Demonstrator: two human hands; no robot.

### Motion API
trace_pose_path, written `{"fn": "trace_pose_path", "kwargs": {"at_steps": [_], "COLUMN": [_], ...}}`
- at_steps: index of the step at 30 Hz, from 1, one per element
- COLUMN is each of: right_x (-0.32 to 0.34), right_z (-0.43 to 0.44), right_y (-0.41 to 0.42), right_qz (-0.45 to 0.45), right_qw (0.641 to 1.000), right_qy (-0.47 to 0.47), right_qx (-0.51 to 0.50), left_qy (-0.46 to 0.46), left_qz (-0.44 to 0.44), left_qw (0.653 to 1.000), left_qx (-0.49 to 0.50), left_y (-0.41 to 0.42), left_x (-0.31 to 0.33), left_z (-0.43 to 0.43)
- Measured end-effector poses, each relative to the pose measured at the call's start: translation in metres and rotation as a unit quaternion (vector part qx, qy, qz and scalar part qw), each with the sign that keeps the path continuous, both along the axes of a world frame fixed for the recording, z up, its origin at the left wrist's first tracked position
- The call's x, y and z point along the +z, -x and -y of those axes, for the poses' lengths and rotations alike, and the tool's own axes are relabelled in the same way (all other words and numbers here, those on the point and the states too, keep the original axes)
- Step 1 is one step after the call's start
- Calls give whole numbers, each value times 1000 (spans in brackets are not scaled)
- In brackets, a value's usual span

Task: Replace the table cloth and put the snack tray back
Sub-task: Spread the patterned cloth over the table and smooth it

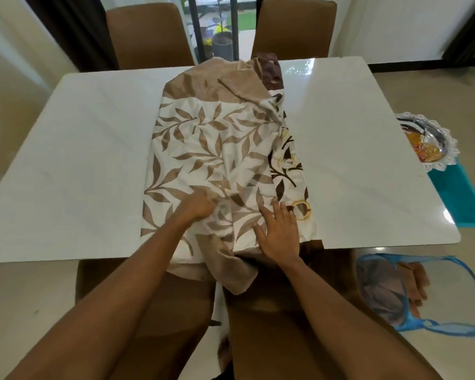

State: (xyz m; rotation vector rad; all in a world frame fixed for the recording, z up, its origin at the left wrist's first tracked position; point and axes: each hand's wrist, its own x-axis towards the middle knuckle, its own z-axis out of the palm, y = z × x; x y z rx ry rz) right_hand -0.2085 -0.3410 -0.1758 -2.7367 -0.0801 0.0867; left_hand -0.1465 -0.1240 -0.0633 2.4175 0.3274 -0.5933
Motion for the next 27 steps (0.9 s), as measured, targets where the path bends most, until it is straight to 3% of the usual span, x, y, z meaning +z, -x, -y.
{"fn": "trace_pose_path", "kwargs": {"at_steps": [1, 3, 5, 6, 8, 9, 10, 11, 12, 13, 16, 18, 21, 27], "right_x": [1, 5, 12, 15, 15, 12, 9, 5, 3, 1, 2, 3, 3, 1], "right_z": [0, -4, -17, -28, -52, -63, -72, -81, -85, -88, -88, -89, -89, -85], "right_y": [-2, -4, -8, -13, -24, -28, -31, -33, -33, -31, -30, -29, -29, -32], "right_qz": [-3, -12, -4, 3, 9, 4, 1, -1, 2, 2, -13, -22, -27, -34], "right_qw": [1000, 1000, 1000, 1000, 998, 998, 998, 999, 998, 998, 998, 996, 996, 992], "right_qy": [4, 5, -5, -20, -40, -28, -5, 18, 36, 47, 57, 70, 80, 115], "right_qx": [-3, -23, -28, -12, 38, 52, 55, 49, 41, 38, 38, 43, 38, 45], "left_qy": [97, 277, 379, 391, 288, 173, 60, 5, 15, 81, 298, 346, 274, 174], "left_qz": [-5, -78, -136, -152, -139, -122, -109, -105, -109, -121, -169, -179, -79, -6], "left_qw": [991, 933, 878, 868, 923, 965, 988, 992, 991, 982, 902, 873, 927, 970], "left_qx": [88, 215, 258, 265, 213, 152, 93, 72, 78, 124, 264, 293, 242, 170], "left_y": [-1, 4, 10, 14, 20, 21, 21, 20, 17, 15, 22, 32, 44, 43], "left_x": [0, 2, -2, -3, -13, -19, -24, -25, -25, -27, -23, -31, -38, -23], "left_z": [-9, -24, -37, -41, -46, -48, -49, -52, -54, -59, -72, -88, -119, -200]}}
